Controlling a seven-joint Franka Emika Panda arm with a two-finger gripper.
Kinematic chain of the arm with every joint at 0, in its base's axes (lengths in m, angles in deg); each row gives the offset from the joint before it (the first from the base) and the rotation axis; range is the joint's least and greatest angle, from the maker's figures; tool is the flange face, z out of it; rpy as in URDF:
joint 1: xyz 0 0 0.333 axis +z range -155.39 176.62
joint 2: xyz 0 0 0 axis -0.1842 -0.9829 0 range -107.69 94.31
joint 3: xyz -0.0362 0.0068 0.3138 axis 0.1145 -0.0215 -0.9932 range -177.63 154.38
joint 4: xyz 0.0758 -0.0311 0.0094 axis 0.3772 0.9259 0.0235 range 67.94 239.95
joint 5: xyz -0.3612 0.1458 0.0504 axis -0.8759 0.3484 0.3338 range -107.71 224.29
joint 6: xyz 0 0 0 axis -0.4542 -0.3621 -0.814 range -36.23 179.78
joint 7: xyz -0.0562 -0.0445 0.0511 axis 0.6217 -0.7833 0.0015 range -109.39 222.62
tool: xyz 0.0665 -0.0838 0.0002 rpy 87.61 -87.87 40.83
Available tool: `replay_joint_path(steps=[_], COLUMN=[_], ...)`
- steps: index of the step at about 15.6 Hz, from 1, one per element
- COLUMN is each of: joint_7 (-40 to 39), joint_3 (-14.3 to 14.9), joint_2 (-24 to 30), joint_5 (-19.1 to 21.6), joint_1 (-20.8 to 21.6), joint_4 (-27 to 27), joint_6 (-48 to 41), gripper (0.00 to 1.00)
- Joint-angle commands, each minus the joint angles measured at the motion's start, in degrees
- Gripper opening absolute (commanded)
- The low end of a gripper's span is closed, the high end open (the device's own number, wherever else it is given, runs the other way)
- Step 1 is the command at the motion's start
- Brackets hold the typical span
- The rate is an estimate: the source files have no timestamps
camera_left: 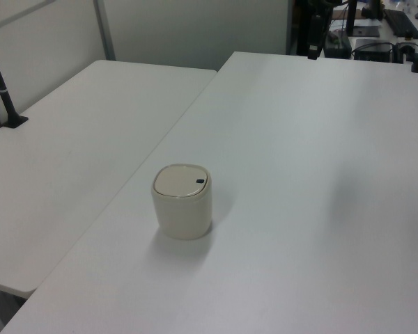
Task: Open the trash bin
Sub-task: 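Move the gripper from rest toward the cream trash bin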
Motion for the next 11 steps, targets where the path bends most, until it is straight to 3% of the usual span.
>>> replay_joint_path(steps=[1,7,11], joint_7=[-0.6,-1.7,-9.0], joint_3=[0.2,0.2,0.1], joint_2=[-0.1,-0.1,-1.1], joint_5=[0.5,0.6,0.5], joint_1=[0.4,0.5,0.5], joint_4=[-0.5,-0.2,-0.4], joint_6=[-1.1,-1.1,-0.7], gripper=[1.00,1.00,1.00])
